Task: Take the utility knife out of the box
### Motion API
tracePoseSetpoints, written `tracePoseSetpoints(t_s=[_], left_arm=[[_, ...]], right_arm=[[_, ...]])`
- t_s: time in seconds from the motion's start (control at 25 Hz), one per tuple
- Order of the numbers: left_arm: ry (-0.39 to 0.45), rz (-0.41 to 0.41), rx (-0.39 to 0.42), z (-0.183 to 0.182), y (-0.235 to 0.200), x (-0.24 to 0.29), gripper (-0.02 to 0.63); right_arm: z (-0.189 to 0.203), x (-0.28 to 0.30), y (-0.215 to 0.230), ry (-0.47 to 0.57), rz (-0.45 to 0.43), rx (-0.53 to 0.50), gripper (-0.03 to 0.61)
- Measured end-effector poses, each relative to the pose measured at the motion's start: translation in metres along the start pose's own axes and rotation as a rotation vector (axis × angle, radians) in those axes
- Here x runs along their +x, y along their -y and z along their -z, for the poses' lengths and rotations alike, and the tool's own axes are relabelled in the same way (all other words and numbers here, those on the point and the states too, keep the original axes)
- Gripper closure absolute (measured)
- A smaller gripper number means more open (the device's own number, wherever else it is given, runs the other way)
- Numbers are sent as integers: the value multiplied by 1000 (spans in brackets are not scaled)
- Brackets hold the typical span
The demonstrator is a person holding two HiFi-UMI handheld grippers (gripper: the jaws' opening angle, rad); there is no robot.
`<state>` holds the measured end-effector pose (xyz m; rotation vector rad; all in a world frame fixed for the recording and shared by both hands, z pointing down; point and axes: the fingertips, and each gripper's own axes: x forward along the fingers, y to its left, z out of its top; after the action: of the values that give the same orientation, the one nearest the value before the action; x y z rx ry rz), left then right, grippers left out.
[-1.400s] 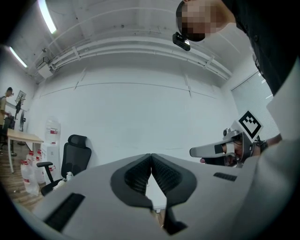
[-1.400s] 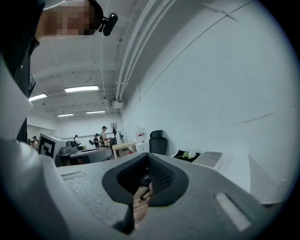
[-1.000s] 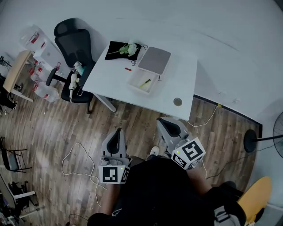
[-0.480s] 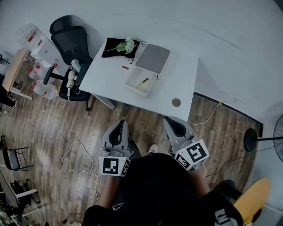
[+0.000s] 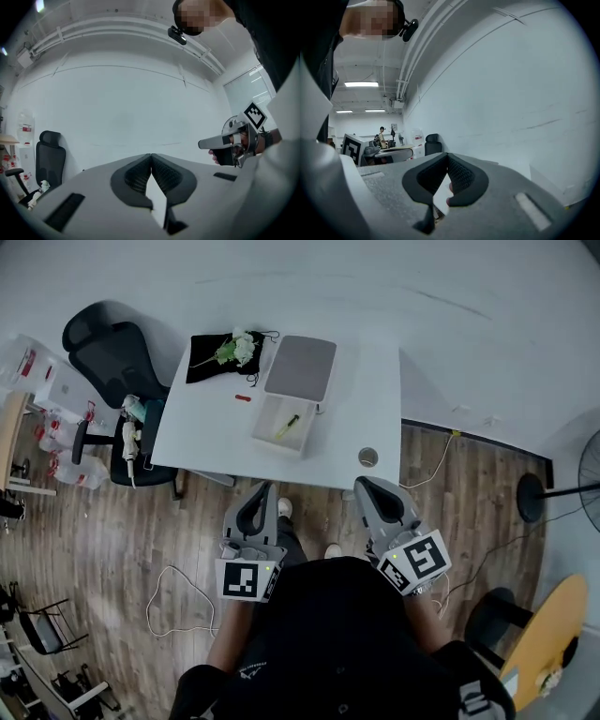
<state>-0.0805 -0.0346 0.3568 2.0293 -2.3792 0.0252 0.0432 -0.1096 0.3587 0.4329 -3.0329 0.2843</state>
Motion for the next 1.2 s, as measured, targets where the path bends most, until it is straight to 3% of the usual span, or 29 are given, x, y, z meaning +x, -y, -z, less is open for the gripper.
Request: tracePoseSetpoints(t_s=[0.6, 0.84, 1.04, 1.2], left_arm=[[-45, 230, -12, 8, -94, 103, 609], [-81, 324, -2, 17, -112, 133, 609], [-44, 408, -36, 18, -116, 156, 609], [-102, 454, 17, 40, -124, 169, 609]], right_arm=[[-21, 106, 16, -10, 210, 8, 574], [-30, 136, 19, 4, 285, 3, 574], [-33, 155, 22, 13, 348, 6, 574], [-30, 168, 23, 11, 393, 14, 574]])
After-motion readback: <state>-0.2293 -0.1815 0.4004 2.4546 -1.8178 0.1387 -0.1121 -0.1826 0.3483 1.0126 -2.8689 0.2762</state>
